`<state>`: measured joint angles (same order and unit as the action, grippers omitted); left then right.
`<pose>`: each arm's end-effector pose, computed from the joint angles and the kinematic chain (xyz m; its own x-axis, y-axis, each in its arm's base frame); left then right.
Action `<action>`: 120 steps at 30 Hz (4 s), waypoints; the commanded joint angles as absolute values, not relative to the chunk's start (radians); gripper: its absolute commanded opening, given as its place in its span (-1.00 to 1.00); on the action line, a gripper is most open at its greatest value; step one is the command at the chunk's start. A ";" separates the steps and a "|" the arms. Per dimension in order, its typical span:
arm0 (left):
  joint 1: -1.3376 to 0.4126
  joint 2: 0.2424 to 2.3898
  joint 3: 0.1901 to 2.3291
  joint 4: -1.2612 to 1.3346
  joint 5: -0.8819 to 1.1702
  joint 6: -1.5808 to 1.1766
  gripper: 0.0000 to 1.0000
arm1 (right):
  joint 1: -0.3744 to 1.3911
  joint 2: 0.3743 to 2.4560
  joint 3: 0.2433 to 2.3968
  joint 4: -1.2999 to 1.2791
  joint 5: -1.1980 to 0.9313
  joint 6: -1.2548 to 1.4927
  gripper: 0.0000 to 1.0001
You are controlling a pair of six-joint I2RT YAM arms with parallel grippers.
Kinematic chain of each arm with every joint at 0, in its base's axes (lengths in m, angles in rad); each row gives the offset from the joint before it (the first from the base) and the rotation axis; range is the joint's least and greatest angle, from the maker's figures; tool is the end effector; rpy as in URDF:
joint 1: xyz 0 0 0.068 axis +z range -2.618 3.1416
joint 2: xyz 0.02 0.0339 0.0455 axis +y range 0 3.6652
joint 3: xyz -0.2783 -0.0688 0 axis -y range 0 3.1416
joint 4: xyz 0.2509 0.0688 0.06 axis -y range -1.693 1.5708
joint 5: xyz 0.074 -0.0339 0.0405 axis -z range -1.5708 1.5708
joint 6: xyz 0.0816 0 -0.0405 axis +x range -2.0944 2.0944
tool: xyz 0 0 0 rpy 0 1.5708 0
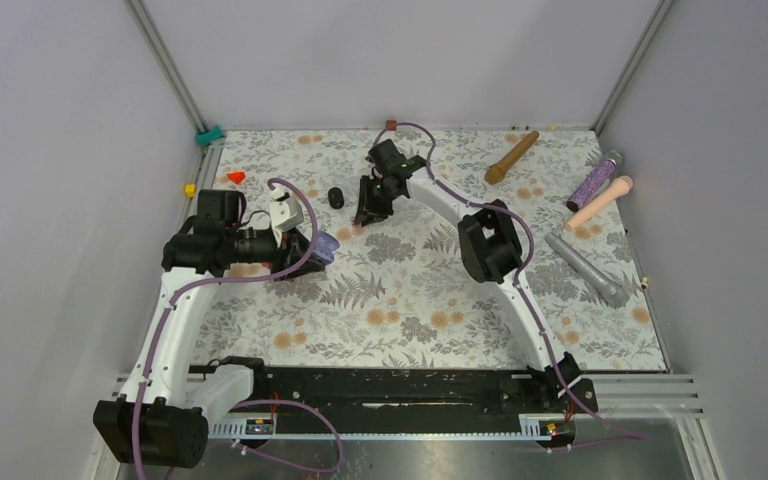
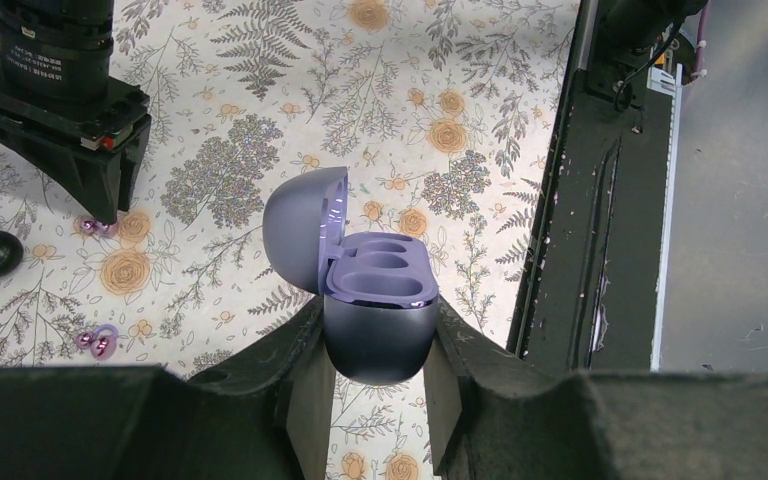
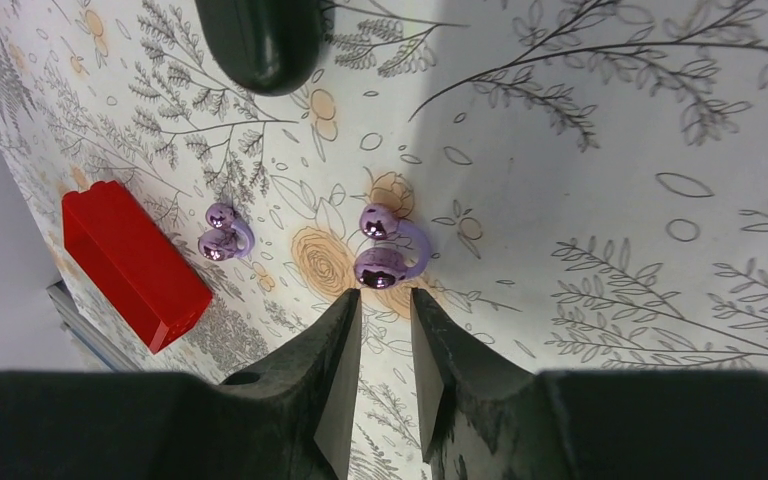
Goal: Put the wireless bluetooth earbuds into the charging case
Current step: Move the earbud to the center of the board.
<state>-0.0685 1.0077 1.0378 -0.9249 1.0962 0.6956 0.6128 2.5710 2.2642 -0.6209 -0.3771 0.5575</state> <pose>0.1846 -0.0854 0.3295 -0.2216 0.3087 -0.9250 0.9490 0.2865 -0.1317 0.4747 0.3705 0.1253 -0.9340 -0.0554 -0.3530 -0.2607 0.7811 0.5673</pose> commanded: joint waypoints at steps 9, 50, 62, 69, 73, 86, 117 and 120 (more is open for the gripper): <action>-0.049 0.974 1.031 -0.896 1.155 0.720 -1.00 | 0.637 2.594 2.331 -0.647 -0.406 0.547 -0.37; -0.036 0.997 1.061 -0.952 1.166 0.752 -1.00 | 0.628 2.589 2.364 -0.736 -0.228 0.547 -0.43; -0.035 0.999 1.067 -0.963 1.167 0.756 -1.00 | 0.652 2.610 2.408 -0.735 -0.187 0.526 -0.44; -0.035 0.996 1.068 -0.968 1.170 0.755 -1.00 | 0.669 2.620 2.430 -0.739 -0.146 0.505 -0.48; -0.035 0.996 1.069 -0.968 1.172 0.754 -1.00 | 0.675 2.626 2.445 -0.742 -0.119 0.486 -0.48; -0.033 0.996 1.067 -0.967 1.174 0.758 -1.00 | 0.689 2.646 2.465 -0.710 -0.209 0.494 -0.43; -0.001 0.978 1.060 -0.968 1.198 0.757 -1.00 | 0.733 2.668 2.547 -0.722 -0.173 0.360 0.04; 0.000 0.974 1.059 -0.968 1.202 0.757 -1.00 | 0.746 2.679 2.545 -0.740 -0.132 0.352 0.07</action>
